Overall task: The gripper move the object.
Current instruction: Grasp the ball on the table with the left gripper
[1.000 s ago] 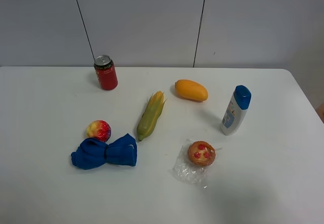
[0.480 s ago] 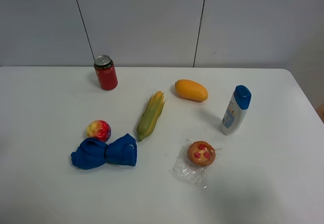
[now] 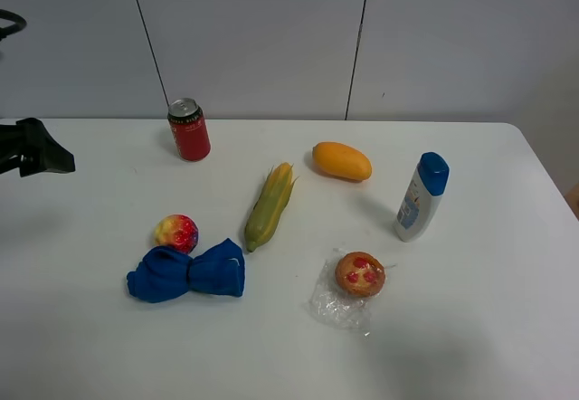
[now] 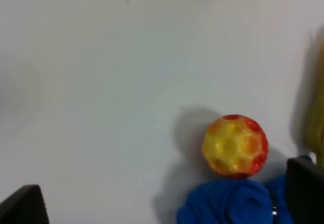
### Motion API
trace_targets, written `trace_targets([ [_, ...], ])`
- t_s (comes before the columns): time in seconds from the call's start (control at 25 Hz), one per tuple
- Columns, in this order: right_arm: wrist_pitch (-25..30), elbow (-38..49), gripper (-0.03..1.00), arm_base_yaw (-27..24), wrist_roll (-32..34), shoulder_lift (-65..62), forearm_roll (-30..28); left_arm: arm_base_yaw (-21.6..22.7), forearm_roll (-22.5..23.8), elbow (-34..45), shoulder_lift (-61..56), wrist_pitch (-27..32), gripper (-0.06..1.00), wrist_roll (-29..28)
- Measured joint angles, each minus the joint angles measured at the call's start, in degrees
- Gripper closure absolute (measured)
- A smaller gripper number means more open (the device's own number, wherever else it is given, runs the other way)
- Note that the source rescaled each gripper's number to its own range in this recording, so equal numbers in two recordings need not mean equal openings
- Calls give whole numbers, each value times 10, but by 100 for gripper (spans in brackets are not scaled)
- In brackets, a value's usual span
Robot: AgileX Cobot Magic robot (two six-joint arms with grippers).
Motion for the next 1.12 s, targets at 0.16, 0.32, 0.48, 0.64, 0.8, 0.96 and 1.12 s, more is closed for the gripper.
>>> trace_targets([
  [0.16,0,0,-3,0,0,0,0,-68,4,0,45,-29,11,-39],
  [0.32,0,0,-3,0,0,0,0,-130,5,-2,99,-60,11,-70],
  [0.48,0,0,-3,0,0,0,0,-179,6,-20,159,-82,13,-86],
  [0.64,0,0,-3,0,0,0,0,-220,6,-47,218,-88,17,-92],
  [0.8,0,0,-3,0,0,0,0,-252,21,-62,269,-102,19,-95],
  [0.96,0,0,-3,0,0,0,0,-257,51,-63,303,-115,19,-105],
  [1.12,0,0,-3,0,0,0,0,-257,84,-63,320,-136,19,-129],
])
